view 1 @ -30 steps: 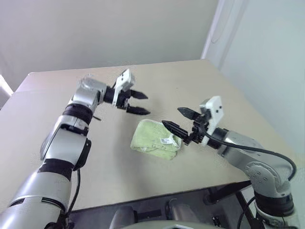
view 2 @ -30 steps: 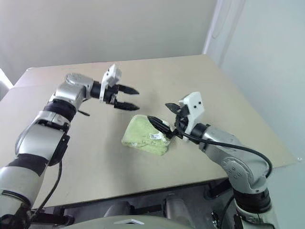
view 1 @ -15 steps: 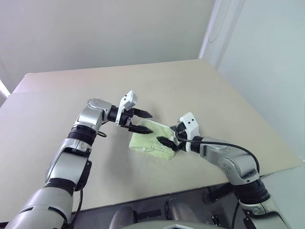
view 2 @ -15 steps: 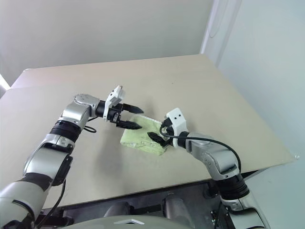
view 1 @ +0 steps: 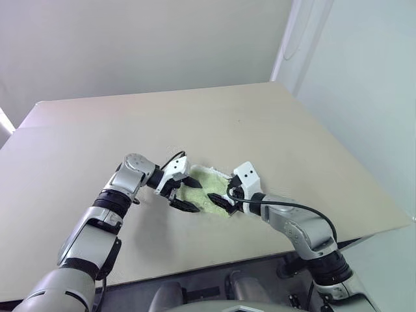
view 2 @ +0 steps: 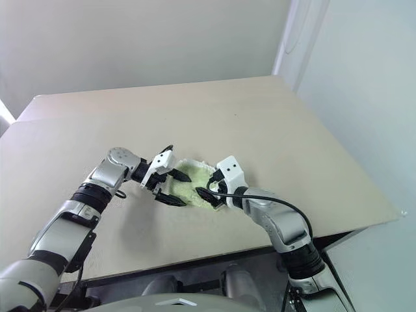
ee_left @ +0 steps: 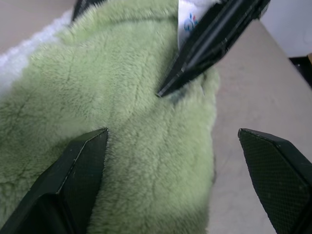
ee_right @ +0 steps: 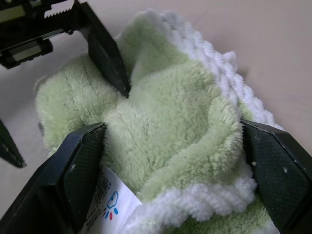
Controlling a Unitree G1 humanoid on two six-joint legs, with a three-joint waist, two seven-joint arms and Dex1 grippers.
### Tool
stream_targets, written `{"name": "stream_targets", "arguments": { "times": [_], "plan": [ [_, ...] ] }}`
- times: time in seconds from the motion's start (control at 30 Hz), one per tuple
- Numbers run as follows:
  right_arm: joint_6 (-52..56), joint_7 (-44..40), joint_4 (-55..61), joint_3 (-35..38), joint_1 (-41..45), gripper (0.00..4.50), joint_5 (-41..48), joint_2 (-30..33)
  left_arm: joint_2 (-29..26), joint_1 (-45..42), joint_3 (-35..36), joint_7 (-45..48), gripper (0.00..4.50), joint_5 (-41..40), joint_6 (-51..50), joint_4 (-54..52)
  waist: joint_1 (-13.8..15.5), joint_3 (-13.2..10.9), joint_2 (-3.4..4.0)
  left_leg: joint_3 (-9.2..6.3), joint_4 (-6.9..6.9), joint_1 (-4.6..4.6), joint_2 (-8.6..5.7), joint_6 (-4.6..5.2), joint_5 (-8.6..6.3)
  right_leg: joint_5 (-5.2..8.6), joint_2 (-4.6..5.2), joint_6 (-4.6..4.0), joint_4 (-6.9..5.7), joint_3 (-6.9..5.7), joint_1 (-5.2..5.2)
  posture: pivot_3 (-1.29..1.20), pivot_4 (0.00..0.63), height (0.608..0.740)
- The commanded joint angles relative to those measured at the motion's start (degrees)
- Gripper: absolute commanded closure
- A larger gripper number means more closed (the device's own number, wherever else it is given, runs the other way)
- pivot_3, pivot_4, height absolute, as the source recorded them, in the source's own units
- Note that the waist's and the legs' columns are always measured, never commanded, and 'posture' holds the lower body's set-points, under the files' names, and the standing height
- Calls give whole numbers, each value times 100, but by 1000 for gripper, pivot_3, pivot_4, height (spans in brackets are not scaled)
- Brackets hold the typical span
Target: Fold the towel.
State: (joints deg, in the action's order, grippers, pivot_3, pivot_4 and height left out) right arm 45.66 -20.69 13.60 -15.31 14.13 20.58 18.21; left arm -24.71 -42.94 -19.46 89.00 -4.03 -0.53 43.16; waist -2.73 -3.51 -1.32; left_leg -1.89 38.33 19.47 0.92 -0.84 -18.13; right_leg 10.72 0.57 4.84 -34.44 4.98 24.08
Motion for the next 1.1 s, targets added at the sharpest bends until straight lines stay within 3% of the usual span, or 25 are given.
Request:
{"name": "stream_targets", "arguments": {
  "times": [0.03, 0.7, 0.83, 1.1],
  "plan": [
    [-75, -57, 53, 30, -79, 0, -116, 1, -27, -45, -46, 174, 41, 126, 150, 153, -2, 3, 1, 0, 0, 0, 0, 0, 0, 0, 0, 0, 0, 0, -1, 0, 0, 740],
    [-20, -425, -161, 62, -27, 0, -415, 144, 39, -427, 398, 182, 41, 20, 83, 491, -2, 12, 2, 0, -1, -7, 0, 0, 0, 1, 0, 1, 2, 0, -9, 0, 0, 740],
    [116, -1001, 1263, 1371, 257, 0, 905, 365, -118, -900, 801, 350, 41, -921, -1042, -190, 16, -2, 2, -3, 4, 9, -1, 0, 0, 0, 1, 3, 1, 0, 2, 0, 0, 740],
    [533, -1173, 1452, 1700, 578, 0, 1481, 650, -268, -877, 890, 349, 41, -1080, -1363, -457, -71, 16, 23, -2, -22, -4, 0, 3, -2, 8, -2, 10, 9, 0, -1, 0, 0, 740]
  ]
}}
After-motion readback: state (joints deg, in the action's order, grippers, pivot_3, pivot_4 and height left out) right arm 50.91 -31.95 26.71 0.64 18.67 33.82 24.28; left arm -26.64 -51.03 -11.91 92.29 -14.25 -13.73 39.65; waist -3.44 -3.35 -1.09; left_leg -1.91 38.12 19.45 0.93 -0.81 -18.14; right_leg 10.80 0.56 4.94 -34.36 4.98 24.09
